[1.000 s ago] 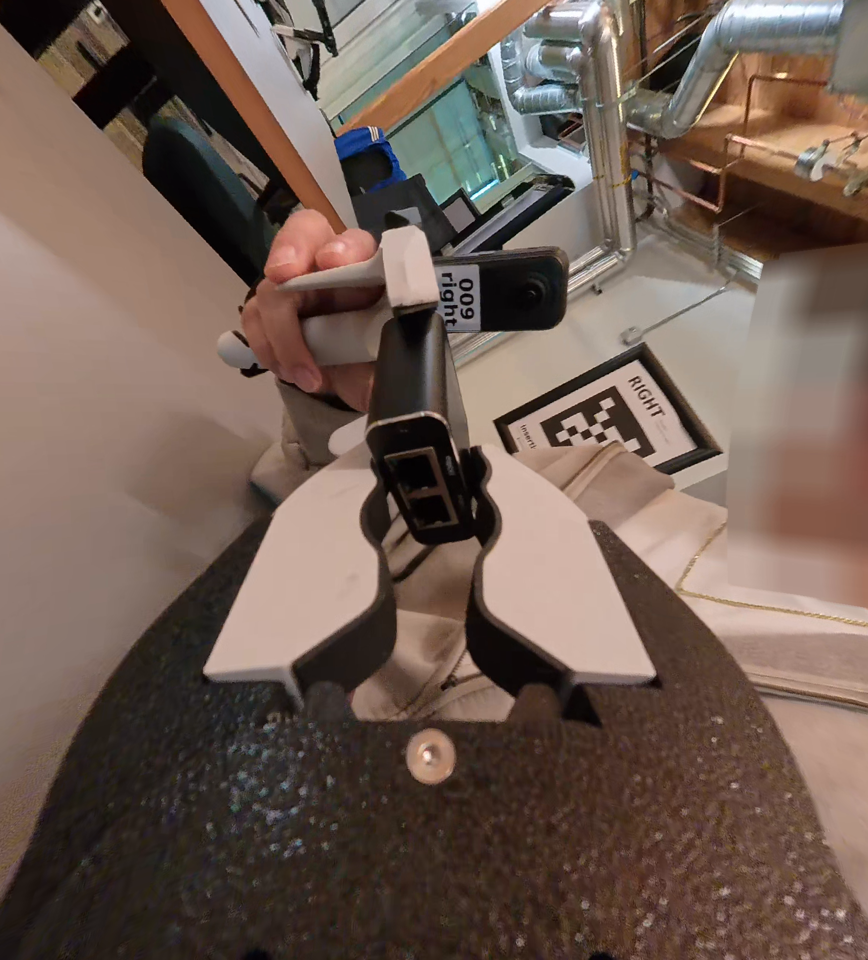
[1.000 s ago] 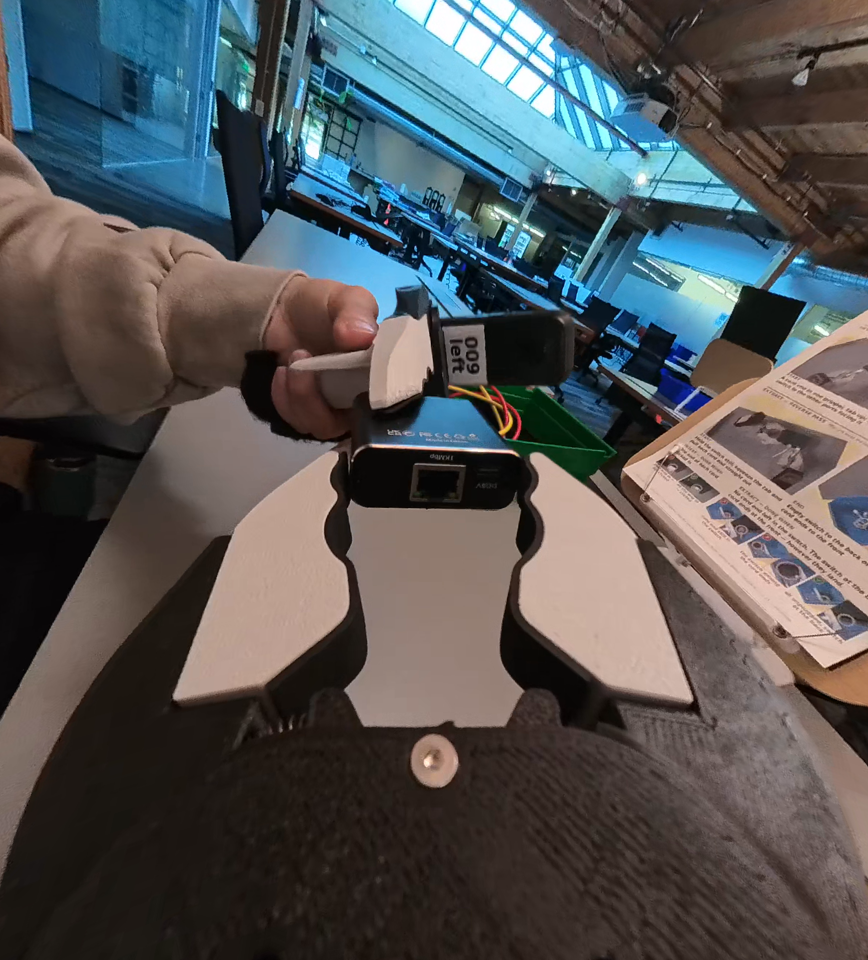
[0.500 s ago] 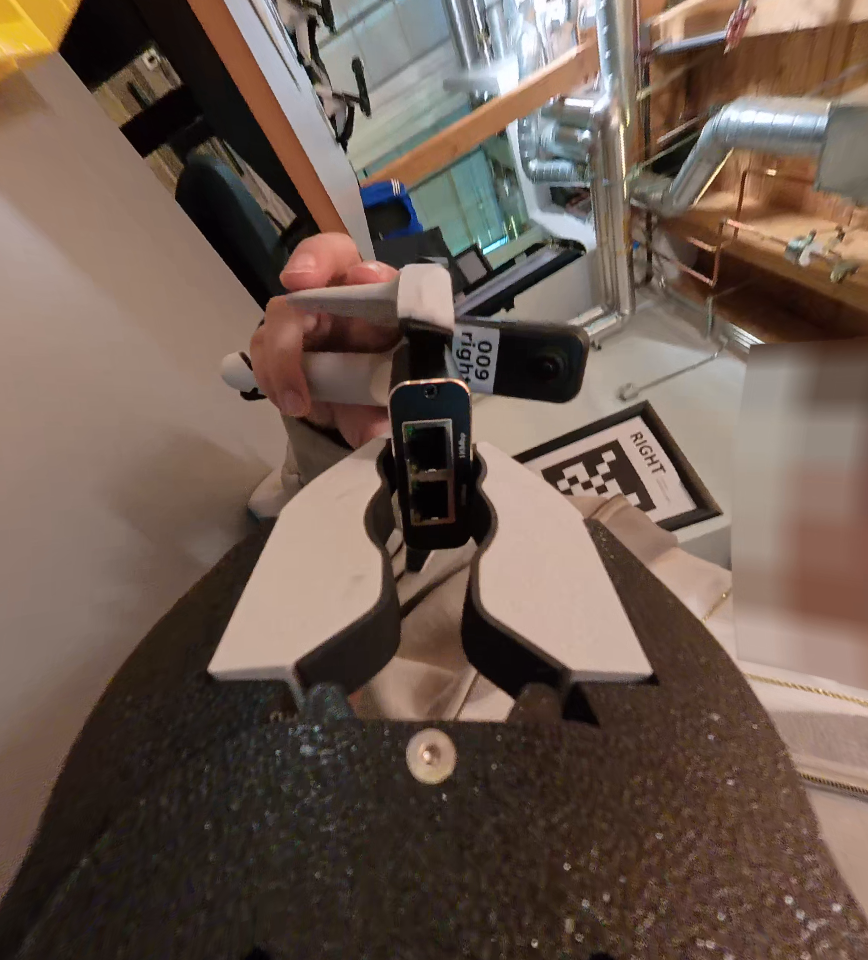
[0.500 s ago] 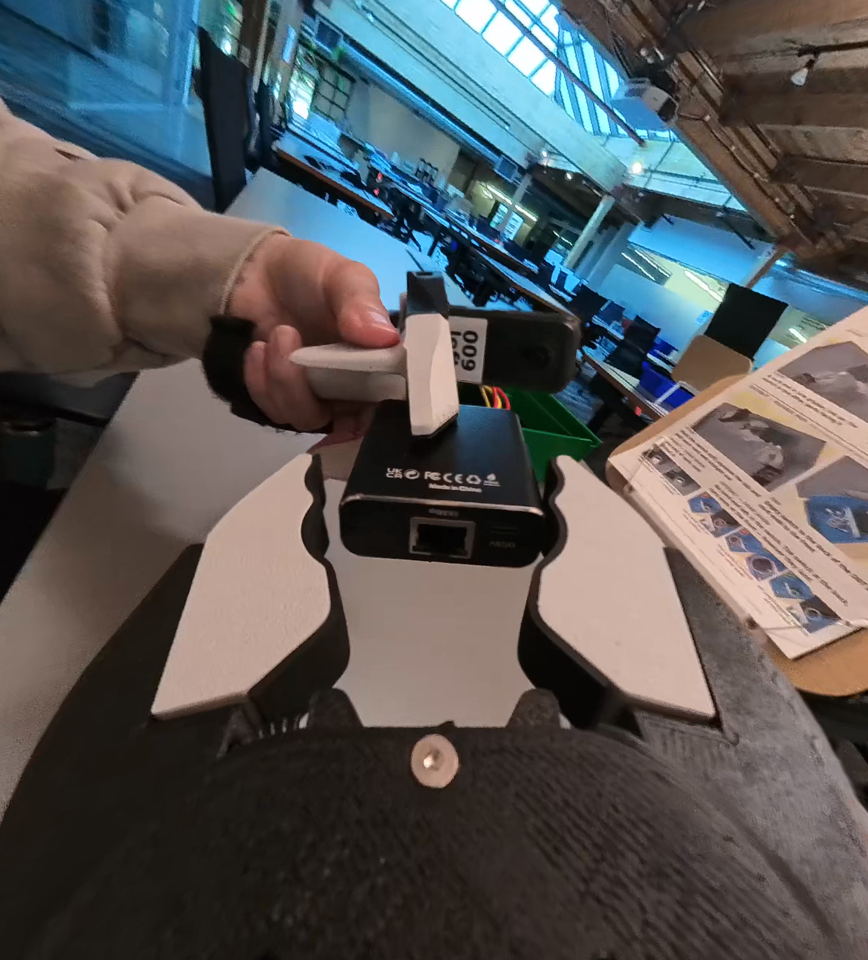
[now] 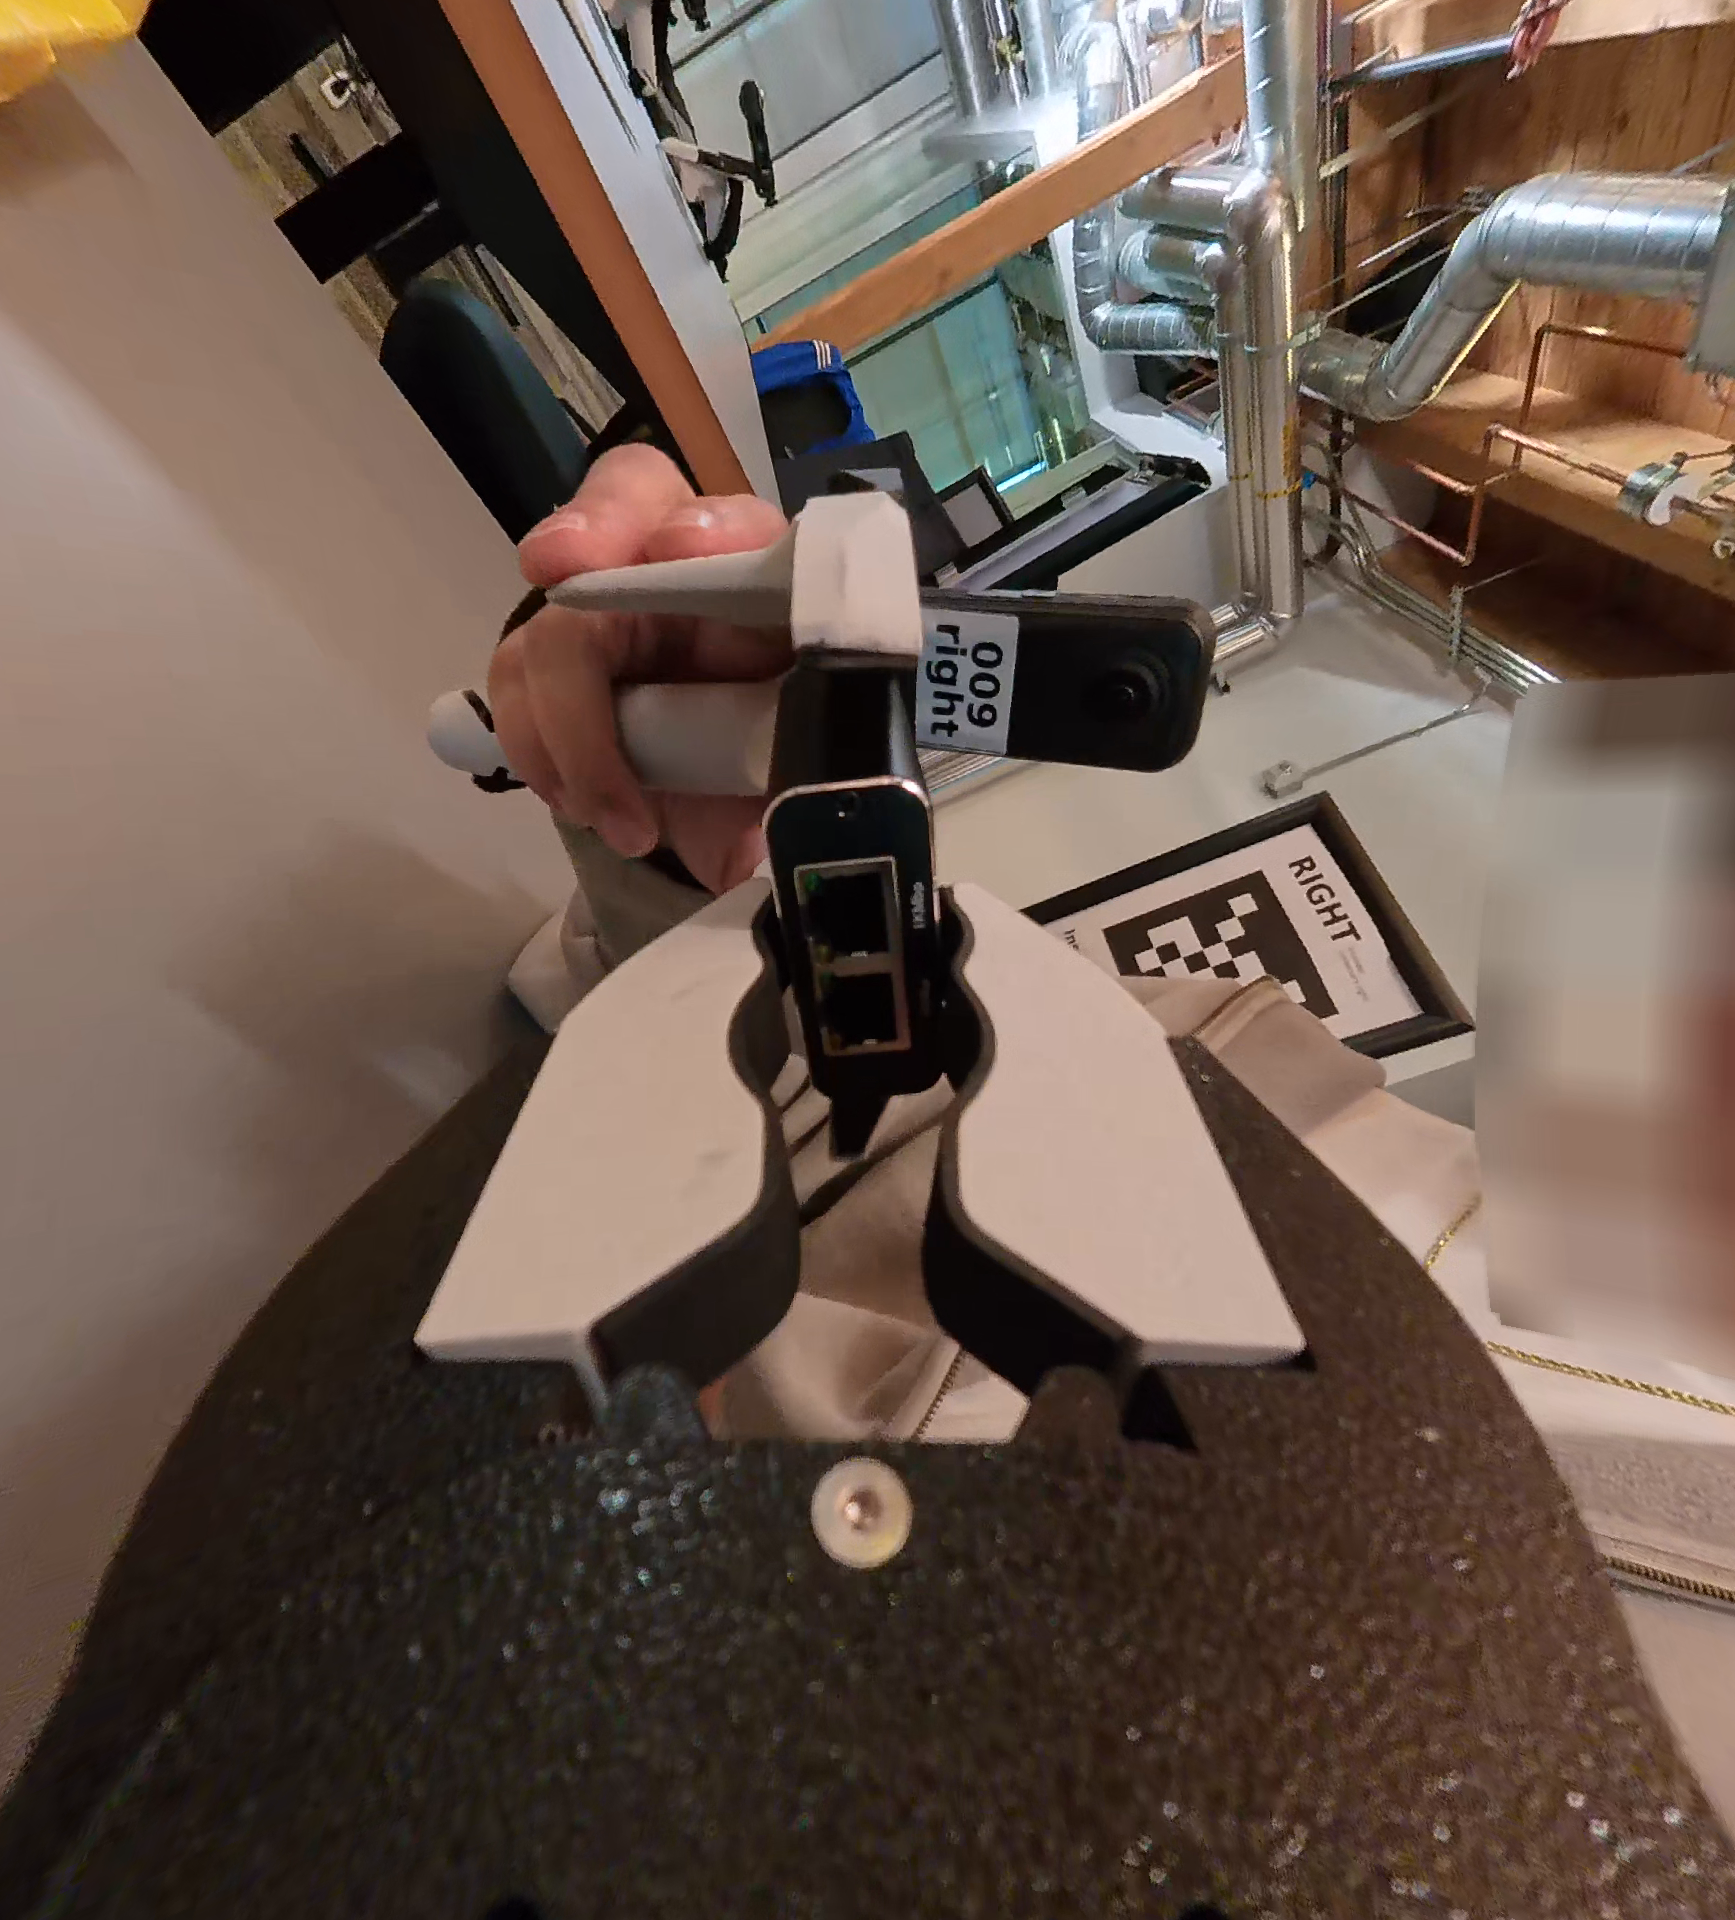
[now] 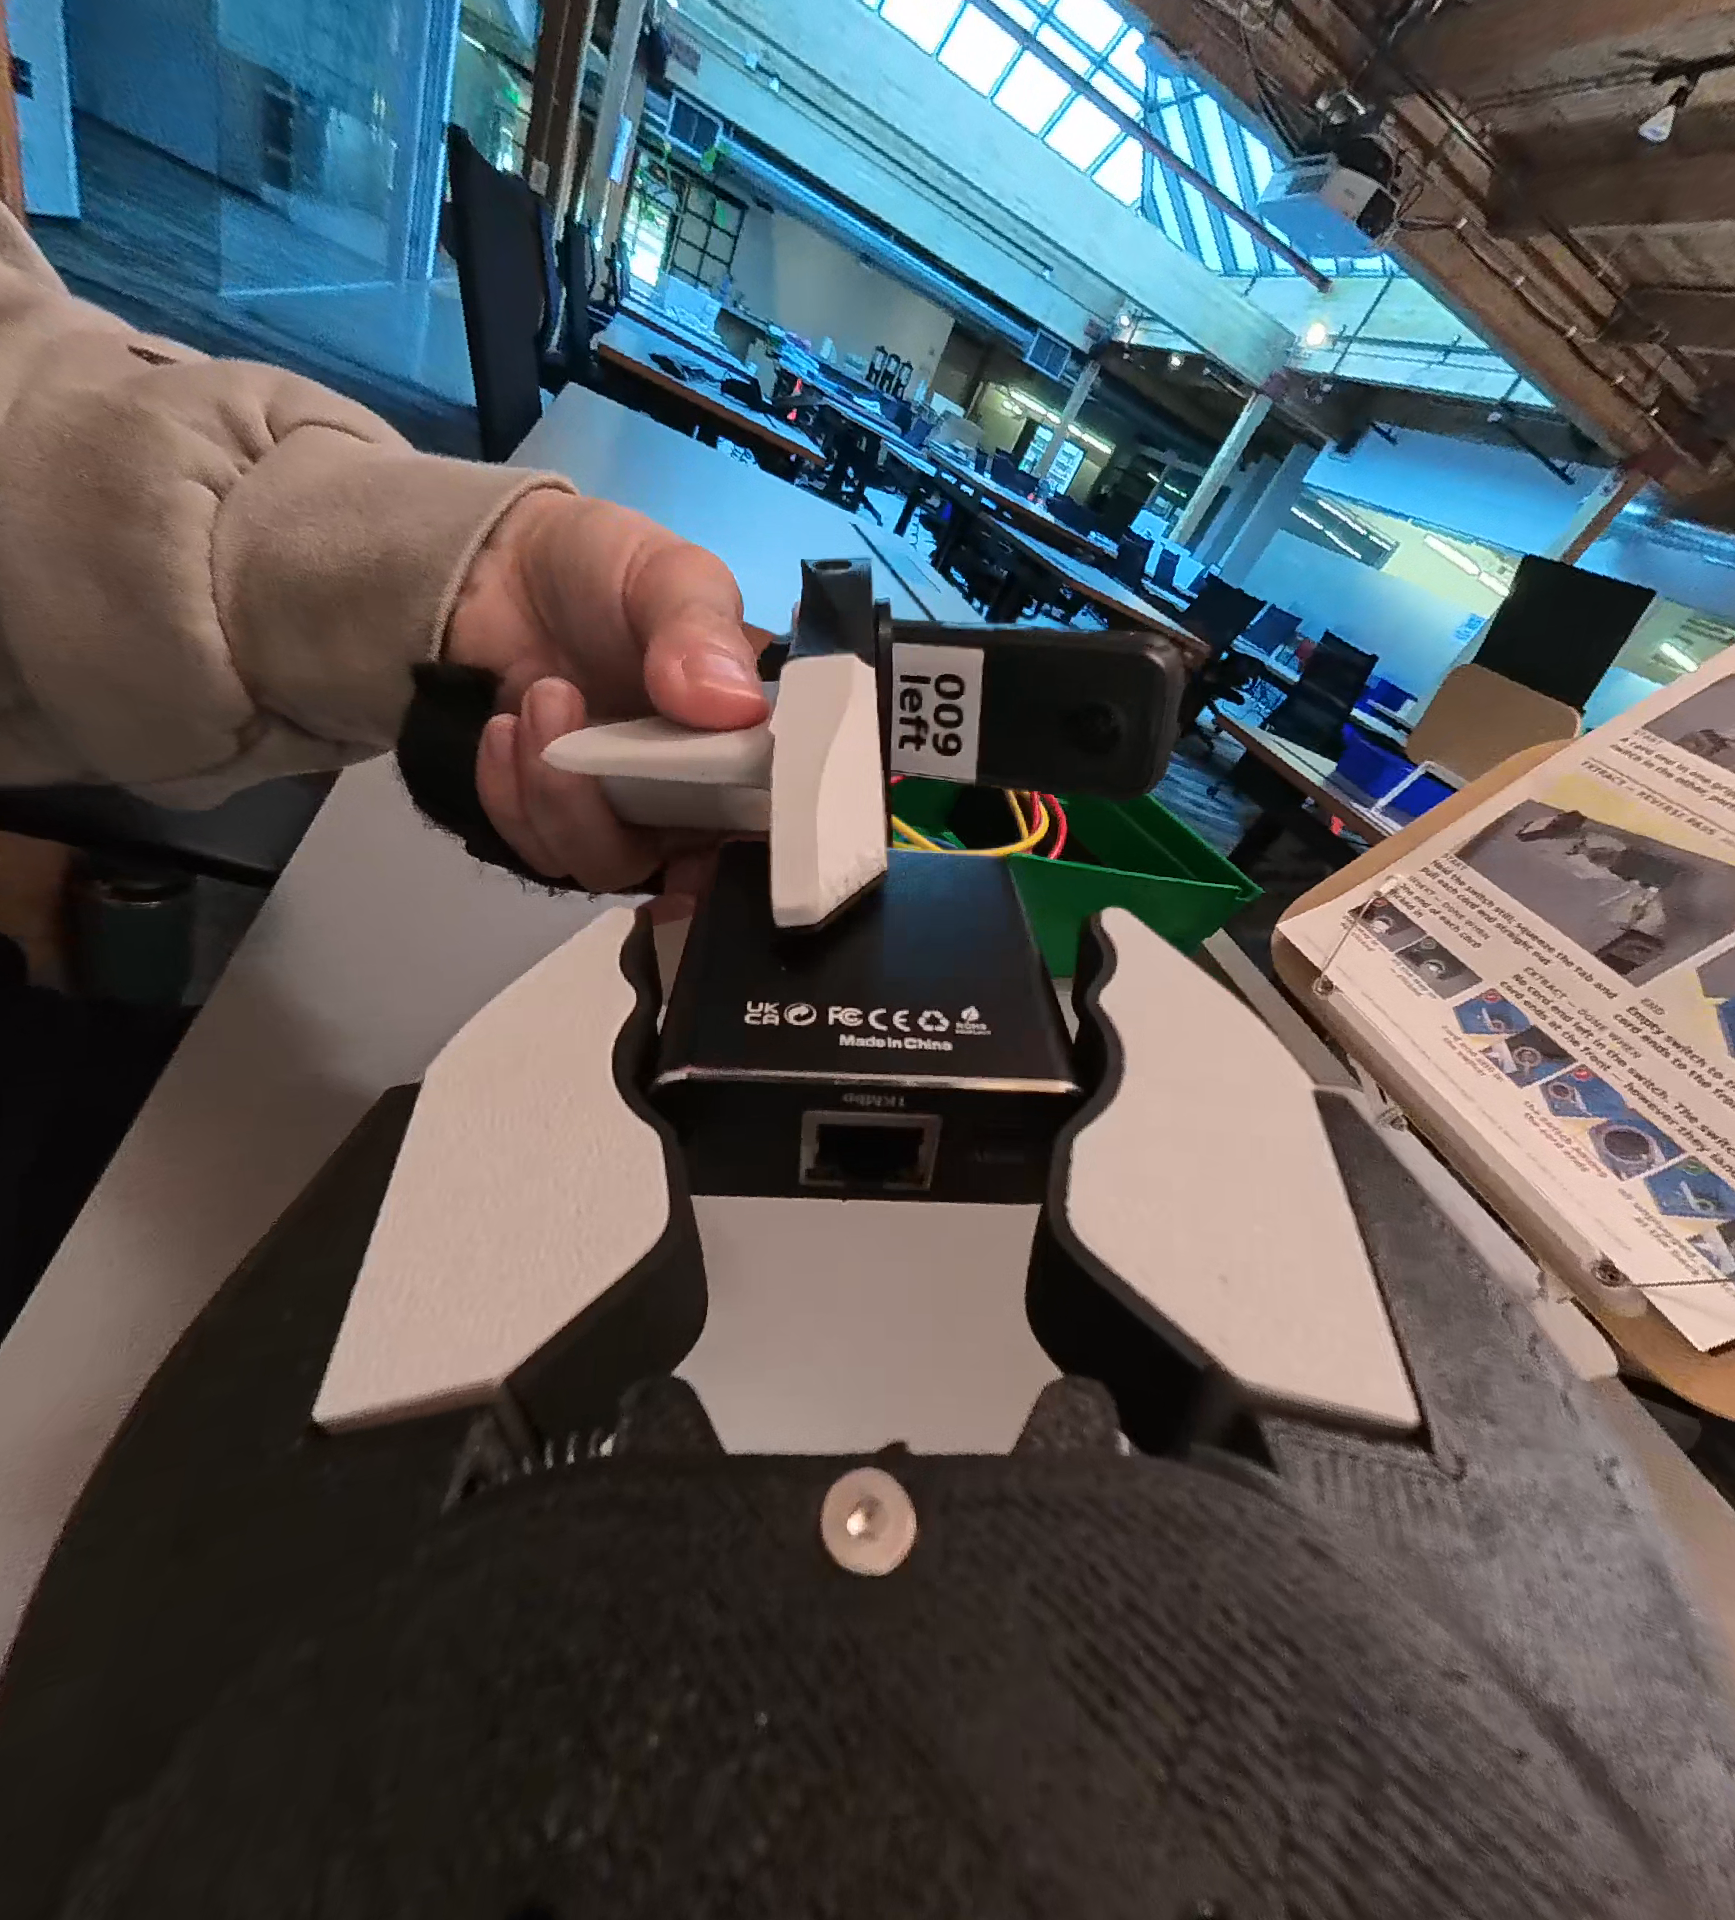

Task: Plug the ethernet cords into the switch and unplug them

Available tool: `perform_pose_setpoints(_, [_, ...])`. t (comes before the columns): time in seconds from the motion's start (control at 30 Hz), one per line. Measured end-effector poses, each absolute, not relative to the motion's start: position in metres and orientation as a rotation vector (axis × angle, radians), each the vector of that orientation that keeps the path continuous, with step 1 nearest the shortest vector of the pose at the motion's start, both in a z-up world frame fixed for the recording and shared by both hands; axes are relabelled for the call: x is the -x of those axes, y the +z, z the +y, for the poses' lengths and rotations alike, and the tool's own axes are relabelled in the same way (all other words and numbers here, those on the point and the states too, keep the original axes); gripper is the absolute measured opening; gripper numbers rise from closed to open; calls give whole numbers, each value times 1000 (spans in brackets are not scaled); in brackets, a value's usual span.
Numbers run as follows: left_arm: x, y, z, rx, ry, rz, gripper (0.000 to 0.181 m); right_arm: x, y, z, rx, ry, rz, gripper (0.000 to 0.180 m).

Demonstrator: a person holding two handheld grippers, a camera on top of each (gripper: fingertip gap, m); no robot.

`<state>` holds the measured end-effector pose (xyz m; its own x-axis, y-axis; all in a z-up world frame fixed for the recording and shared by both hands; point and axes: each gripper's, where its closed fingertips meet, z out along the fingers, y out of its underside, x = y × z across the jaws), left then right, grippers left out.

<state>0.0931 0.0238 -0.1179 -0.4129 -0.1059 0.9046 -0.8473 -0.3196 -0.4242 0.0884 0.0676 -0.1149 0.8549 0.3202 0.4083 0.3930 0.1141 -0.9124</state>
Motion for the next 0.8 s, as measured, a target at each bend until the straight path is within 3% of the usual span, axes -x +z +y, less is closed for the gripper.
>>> perform_pose_setpoints(0.8, [-103, -124, 35, -1318, 1805, -1338, 25, -98, -125, 78, 1525, 39, -472, 76])
